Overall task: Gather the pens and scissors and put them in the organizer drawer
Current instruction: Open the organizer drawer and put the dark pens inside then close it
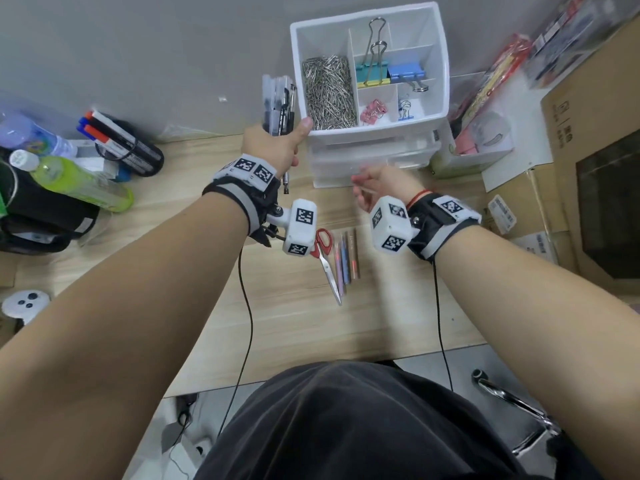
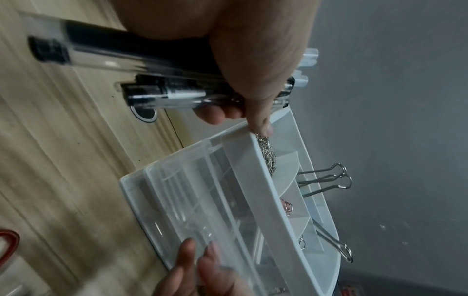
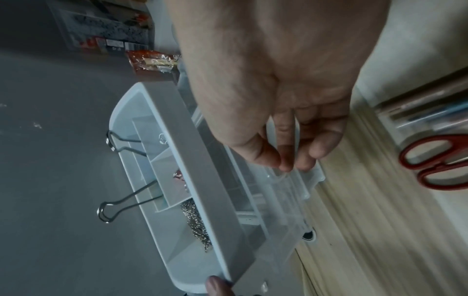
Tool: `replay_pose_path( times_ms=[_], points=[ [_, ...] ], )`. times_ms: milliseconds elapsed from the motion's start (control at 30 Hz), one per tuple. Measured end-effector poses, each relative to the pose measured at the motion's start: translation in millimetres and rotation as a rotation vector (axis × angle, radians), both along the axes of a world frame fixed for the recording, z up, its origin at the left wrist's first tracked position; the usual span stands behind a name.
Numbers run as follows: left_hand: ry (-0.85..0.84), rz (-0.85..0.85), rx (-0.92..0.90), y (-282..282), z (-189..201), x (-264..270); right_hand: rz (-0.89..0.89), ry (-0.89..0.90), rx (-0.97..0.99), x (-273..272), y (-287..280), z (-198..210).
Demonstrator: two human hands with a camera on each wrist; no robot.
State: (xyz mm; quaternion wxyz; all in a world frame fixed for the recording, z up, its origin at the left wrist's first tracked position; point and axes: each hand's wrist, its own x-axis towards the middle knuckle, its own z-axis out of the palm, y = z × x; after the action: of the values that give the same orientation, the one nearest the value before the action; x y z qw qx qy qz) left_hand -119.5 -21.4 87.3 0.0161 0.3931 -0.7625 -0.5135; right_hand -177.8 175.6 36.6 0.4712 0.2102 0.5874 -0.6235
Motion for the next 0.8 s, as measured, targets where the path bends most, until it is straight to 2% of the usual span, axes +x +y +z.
replay_pose_path(
  times_ms=[100,167,267,333,433,500,567,667,800],
  points=[
    [-0.019,0.017,0.006,1,3,1,0.055,-0.042,-0.042,20,14,-2],
    [-0.044,0.012,0.009,1,5,2,0.055,-0.059,0.003,33,27,-1],
    [-0.061,-0.018,0.007,2,5,7,0.245,-0.055,0.119,47,41,15],
    [-0.089,-0.036,0.004,3,6,10,0.400,0.020,0.169,46,41,36],
    [-0.127,-0.033,0.018,6,9,15,0.460,0.237,0.230,30,32,68],
    [-0.109,-0.017,0.048,8,10,18,0.484,0.386,0.340,17,26,79],
    [-0.089,-0.023,0.086,13,10,21,0.622,0.492,0.496,12,23,82],
    [-0.061,-0.040,0.138,24,15,22,0.855,0.582,0.676,15,23,84],
    [-0.073,-0.064,0.160,37,18,26,0.895,0.623,0.727,18,24,87]
  ],
)
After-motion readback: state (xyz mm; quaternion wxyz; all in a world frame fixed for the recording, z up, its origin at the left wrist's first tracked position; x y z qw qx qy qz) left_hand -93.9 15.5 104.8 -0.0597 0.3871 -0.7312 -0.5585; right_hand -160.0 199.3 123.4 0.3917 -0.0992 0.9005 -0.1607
